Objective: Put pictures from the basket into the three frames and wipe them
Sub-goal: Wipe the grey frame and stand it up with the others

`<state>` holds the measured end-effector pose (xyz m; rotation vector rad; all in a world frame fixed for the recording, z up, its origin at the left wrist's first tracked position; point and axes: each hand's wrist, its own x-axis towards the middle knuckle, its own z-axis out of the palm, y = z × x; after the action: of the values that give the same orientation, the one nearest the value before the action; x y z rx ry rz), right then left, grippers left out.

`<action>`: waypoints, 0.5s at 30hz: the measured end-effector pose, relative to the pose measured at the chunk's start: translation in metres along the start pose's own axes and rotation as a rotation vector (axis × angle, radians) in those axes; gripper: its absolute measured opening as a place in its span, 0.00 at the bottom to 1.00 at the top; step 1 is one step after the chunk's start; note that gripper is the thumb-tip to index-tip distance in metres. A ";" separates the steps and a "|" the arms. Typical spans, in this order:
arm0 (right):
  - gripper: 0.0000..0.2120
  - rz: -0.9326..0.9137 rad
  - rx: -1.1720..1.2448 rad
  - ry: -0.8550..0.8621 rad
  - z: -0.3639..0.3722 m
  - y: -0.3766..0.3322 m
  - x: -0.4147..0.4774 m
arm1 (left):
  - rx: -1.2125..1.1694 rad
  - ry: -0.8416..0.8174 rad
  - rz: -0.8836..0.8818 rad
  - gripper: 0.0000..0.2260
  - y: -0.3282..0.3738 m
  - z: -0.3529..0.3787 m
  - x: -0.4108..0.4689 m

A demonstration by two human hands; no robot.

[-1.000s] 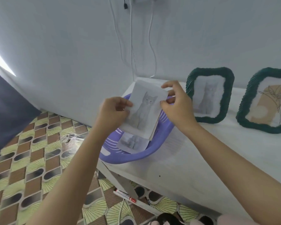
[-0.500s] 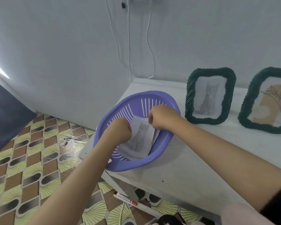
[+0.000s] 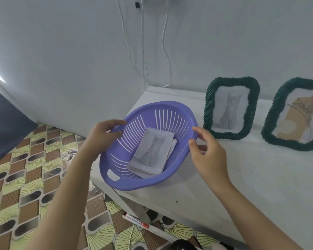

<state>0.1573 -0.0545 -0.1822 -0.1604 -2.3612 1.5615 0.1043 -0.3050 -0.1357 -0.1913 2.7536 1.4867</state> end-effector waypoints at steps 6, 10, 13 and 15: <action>0.10 0.032 0.125 0.030 0.003 0.004 0.011 | -0.299 0.113 -0.132 0.16 -0.001 0.012 -0.004; 0.10 0.035 0.099 0.013 0.005 0.008 0.033 | -0.340 0.185 -0.158 0.17 0.006 0.023 0.000; 0.11 0.032 0.070 -0.006 0.005 0.010 0.042 | -0.339 0.197 -0.152 0.17 0.009 0.029 0.004; 0.12 0.032 0.075 -0.033 0.002 0.011 0.044 | -0.322 0.192 -0.154 0.16 0.008 0.029 0.007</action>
<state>0.1140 -0.0401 -0.1844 -0.1583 -2.3315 1.6769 0.0953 -0.2770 -0.1454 -0.5619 2.5395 1.9488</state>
